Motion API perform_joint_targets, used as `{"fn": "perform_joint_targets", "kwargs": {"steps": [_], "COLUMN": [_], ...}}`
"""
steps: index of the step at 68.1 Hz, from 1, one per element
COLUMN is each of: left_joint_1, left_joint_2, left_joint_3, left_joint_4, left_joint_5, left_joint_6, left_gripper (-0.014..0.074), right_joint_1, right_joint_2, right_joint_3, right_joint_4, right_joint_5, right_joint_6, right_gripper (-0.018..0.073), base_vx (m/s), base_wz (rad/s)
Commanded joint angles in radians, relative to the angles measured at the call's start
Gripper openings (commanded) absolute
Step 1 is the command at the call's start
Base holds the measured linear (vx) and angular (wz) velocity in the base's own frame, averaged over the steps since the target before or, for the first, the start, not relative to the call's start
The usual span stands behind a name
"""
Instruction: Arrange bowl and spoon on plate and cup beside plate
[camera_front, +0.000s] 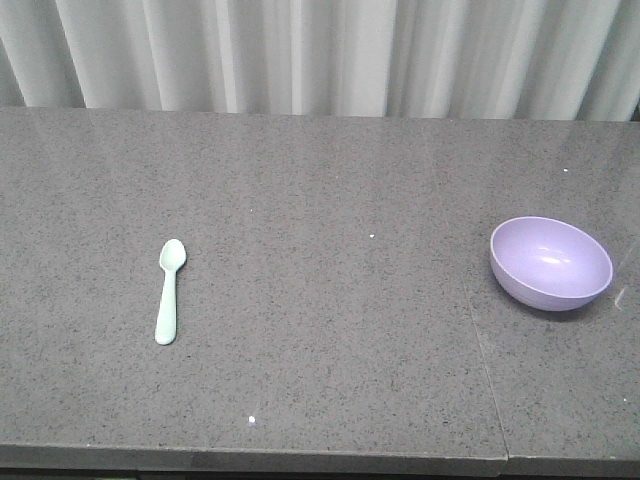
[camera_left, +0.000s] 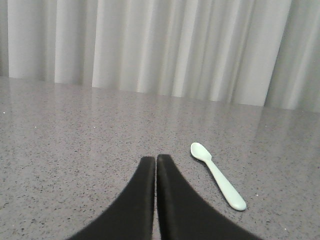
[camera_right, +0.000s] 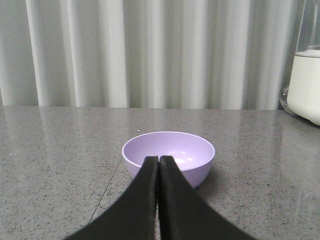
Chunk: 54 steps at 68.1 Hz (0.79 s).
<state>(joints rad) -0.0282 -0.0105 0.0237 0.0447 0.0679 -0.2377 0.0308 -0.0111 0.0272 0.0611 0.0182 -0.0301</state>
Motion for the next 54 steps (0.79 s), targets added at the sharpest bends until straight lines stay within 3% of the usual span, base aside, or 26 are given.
{"fn": "perform_joint_targets", "kwargs": {"steps": [1,10,15,25,39,54], "left_joint_1": [-0.008,-0.008,-0.008,-0.008,-0.008,-0.008], "left_joint_2": [-0.014,-0.014,-0.012,0.015,0.277,0.625], "left_joint_3": [-0.026,-0.04,-0.083,-0.26,-0.639,-1.023], "left_joint_4": [-0.007,-0.009,-0.011,-0.007,-0.007,-0.009], "left_joint_5": [-0.079,-0.076,-0.03,0.099,0.413,0.812], "left_joint_6": [-0.009,-0.027,-0.065,-0.065,-0.048,0.119], "left_gripper": [-0.0006,-0.0006,-0.0006,-0.0006,-0.0006,-0.0006], "right_joint_1": [-0.007,-0.007,-0.007,-0.007,-0.007,-0.007], "right_joint_2": [-0.007,-0.007,-0.007,0.023,0.221,0.503], "right_joint_3": [0.009,-0.003,-0.042,-0.208,-0.541,-0.873], "right_joint_4": [0.0,0.001,0.003,-0.005,-0.008,-0.012], "right_joint_5": [-0.08,-0.082,-0.048,0.093,0.401,0.78], "right_joint_6": [-0.007,-0.006,-0.004,-0.008,-0.015,-0.014], "right_gripper": [-0.0011,-0.0011,-0.0011,-0.0011,-0.0011,-0.0011], "base_vx": [0.0,0.0,0.0,0.0,0.0,0.0], "base_wz": [0.0,0.0,0.0,0.0,0.0,0.0]}}
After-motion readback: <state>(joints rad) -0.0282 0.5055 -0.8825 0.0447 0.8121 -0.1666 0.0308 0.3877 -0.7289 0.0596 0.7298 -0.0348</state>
